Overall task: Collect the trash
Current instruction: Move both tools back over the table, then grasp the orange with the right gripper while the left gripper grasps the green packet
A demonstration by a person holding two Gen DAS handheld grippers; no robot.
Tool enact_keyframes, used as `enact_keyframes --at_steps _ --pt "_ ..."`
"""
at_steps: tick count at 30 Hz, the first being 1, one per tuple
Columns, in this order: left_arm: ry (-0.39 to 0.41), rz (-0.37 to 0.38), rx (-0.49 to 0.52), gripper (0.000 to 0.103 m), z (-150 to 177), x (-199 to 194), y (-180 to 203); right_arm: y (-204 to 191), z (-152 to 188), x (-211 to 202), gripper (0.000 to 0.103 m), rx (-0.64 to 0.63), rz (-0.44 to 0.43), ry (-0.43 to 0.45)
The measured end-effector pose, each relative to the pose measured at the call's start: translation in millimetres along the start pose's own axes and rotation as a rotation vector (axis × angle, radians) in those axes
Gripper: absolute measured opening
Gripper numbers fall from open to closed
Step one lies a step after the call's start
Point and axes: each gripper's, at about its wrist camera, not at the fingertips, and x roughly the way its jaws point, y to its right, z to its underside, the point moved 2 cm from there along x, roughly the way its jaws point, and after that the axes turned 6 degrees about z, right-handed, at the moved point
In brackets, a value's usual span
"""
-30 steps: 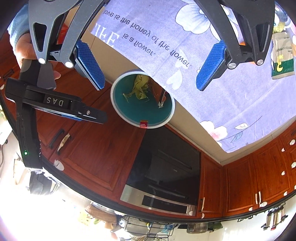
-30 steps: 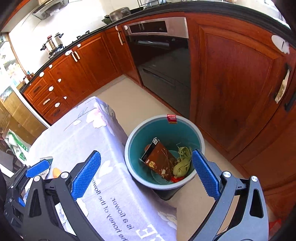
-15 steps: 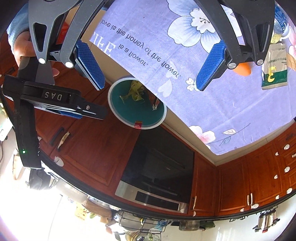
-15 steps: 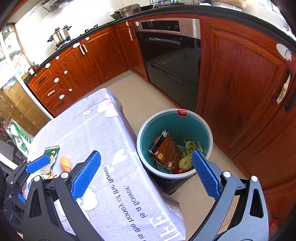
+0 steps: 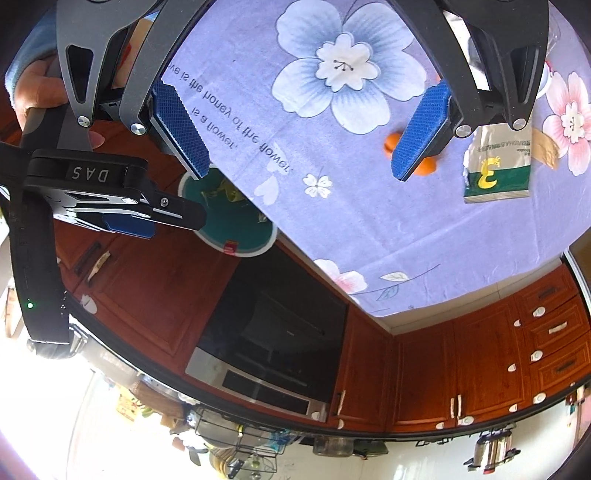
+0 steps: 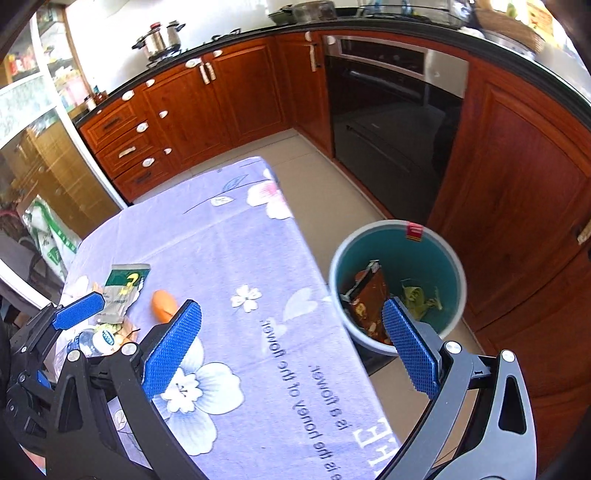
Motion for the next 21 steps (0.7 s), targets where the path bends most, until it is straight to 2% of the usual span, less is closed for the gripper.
enact_keyframes --at_steps 4,9,12,14,18,21 --pt "0.005 -0.065 -0.026 0.099 5.6 -23.3 -38.0 -37.7 1.1 13.3 0.095 -0.068 -0.052 -0.018" --pt "0.020 -0.172 -0.081 0.099 14.4 -58.2 -102.2 -92.9 2.8 34.0 0.095 -0.214 -0.090 -0.020" --pt "0.011 -0.214 -0.120 0.099 22.3 -69.4 -135.5 -118.1 6.9 50.0 0.095 -0.260 -0.126 -0.063" --pt "-0.006 -0.233 -0.133 0.099 28.2 -71.3 -152.0 -130.4 9.1 62.7 0.095 -0.269 -0.159 -0.100" --pt "-0.057 -0.259 -0.139 0.099 39.5 -64.6 -179.7 -148.2 14.6 86.4 0.095 -0.291 -0.160 -0.154" --pt "-0.098 -0.250 -0.152 0.099 45.6 -53.5 -195.6 -153.2 18.1 99.7 0.095 -0.298 -0.166 -0.174"
